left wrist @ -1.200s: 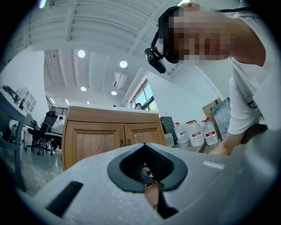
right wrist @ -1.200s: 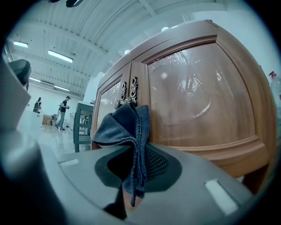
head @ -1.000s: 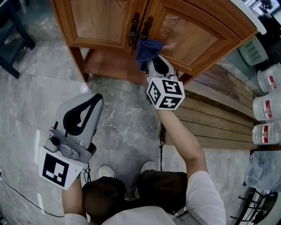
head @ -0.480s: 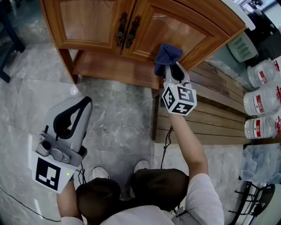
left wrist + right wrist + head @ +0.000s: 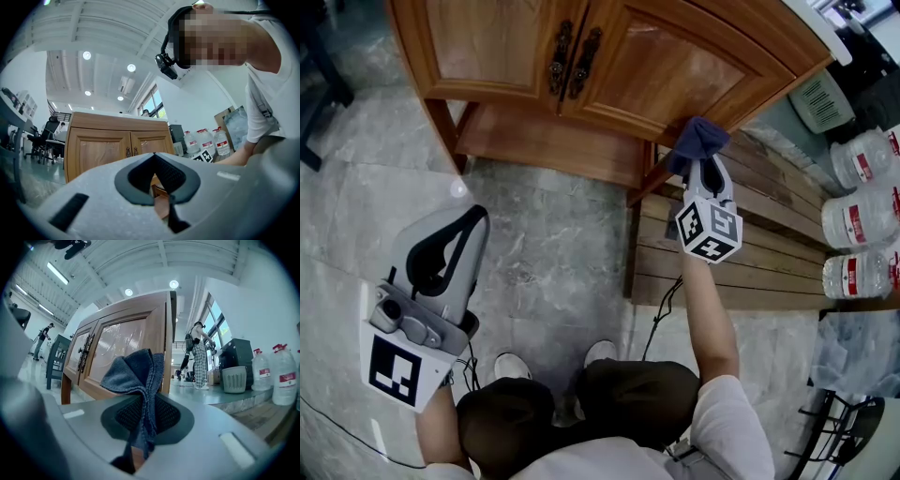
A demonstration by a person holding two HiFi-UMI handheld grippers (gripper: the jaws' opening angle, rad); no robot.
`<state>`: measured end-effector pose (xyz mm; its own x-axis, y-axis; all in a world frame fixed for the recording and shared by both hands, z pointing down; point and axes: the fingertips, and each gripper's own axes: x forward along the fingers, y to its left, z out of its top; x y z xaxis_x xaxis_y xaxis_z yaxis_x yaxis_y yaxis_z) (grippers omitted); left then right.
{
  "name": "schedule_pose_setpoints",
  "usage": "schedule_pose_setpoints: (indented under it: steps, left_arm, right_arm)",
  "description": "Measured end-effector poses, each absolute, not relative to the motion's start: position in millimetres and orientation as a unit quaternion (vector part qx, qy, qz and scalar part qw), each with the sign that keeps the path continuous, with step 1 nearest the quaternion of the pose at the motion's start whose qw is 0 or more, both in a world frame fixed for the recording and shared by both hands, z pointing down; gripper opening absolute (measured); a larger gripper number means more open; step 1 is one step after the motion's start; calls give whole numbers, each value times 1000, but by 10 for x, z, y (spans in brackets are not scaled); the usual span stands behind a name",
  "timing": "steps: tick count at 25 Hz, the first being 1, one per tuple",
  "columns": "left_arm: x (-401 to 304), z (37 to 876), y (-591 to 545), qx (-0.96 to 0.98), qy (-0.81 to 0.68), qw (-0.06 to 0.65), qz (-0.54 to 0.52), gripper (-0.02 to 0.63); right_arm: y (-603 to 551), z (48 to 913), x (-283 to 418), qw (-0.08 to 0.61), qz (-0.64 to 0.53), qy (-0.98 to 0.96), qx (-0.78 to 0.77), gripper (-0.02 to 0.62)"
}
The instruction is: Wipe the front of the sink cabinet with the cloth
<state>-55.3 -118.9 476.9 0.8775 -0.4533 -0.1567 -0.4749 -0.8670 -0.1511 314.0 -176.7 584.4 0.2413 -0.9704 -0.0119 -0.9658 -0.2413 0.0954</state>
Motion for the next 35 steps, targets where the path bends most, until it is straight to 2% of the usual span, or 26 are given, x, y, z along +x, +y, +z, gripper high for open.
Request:
schedule_pose_setpoints:
  steps: [17,26,35]
  left_arm:
    - [-397,4996,-1393,-968,237,65,43,4]
    - [-334,5423,-1815,-964,266,3,18,3]
    - [-258,4946,-2201,-957,287,-45,3,3]
  right_arm:
    - [-1669,5822,3225,-13,-26,-615,788,66]
    - [-1521,5796,3003,-46,-29,-640,766,66]
    - [-1448,5165,2479,25,-27,-711,702,66]
